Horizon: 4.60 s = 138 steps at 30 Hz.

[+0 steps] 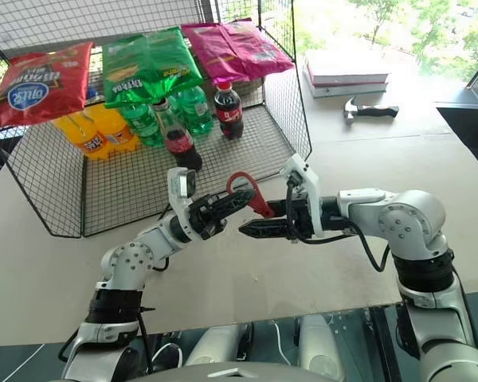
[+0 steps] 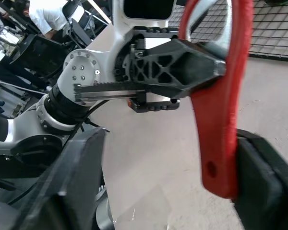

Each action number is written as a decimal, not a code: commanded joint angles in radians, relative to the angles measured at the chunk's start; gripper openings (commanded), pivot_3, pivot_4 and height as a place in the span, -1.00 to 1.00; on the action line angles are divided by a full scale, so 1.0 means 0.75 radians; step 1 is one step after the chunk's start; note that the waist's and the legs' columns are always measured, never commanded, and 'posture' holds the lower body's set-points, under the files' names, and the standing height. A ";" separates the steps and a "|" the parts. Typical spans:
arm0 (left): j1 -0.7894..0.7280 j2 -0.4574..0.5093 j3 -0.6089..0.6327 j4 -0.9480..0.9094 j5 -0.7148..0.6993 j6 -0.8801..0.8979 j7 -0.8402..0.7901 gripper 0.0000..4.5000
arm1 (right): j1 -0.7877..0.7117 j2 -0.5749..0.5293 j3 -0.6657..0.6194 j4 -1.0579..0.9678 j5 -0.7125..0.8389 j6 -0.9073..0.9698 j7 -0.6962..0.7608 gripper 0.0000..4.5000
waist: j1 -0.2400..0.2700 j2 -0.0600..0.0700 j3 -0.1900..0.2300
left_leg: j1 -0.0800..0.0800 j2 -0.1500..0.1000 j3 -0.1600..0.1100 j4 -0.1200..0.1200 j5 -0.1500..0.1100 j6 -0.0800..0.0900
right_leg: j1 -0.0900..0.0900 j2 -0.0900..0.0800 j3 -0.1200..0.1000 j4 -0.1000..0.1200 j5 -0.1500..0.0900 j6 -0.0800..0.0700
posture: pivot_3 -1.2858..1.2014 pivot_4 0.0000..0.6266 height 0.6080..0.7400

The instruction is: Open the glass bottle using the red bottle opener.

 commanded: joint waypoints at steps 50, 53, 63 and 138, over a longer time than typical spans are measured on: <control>-0.002 -0.002 0.161 0.156 0.807 -0.910 0.542 0.97 | 0.552 0.045 -0.120 -0.035 -0.932 -1.227 -0.328 -1.00 | 0.021 0.000 0.000 | -0.001 0.000 0.003 0.001 0.000 0.000 | -0.002 0.000 0.002 0.001 0.000 0.000 | 0.03 -0.52 1.00; -0.032 0.013 0.140 0.195 0.847 -0.967 0.516 0.97 | 0.567 0.044 -0.133 -0.039 -0.984 -1.281 -0.343 -1.00 | 0.025 0.000 0.000 | -0.001 0.000 0.002 0.001 0.000 -0.001 | -0.002 0.000 0.002 0.001 0.000 0.000 | 0.03 -0.52 1.00; -0.106 0.032 0.122 0.305 0.945 -1.068 0.552 0.97 | 0.555 0.055 -0.126 0.014 -1.056 -1.352 -0.327 -1.00 | 0.029 0.000 0.000 | -0.001 -0.001 0.002 0.002 0.000 -0.001 | -0.002 0.001 0.001 0.002 0.000 0.001 | 0.03 -0.52 1.00; -0.699 0.061 0.118 1.248 1.190 -1.497 0.840 0.19 | 0.585 0.059 -0.159 0.061 -1.111 -1.415 -0.302 -1.00 | 0.027 0.000 -0.001 | -0.001 -0.007 0.001 0.005 0.000 0.000 | -0.002 0.000 0.001 0.004 0.001 0.002 | 0.03 -0.52 1.00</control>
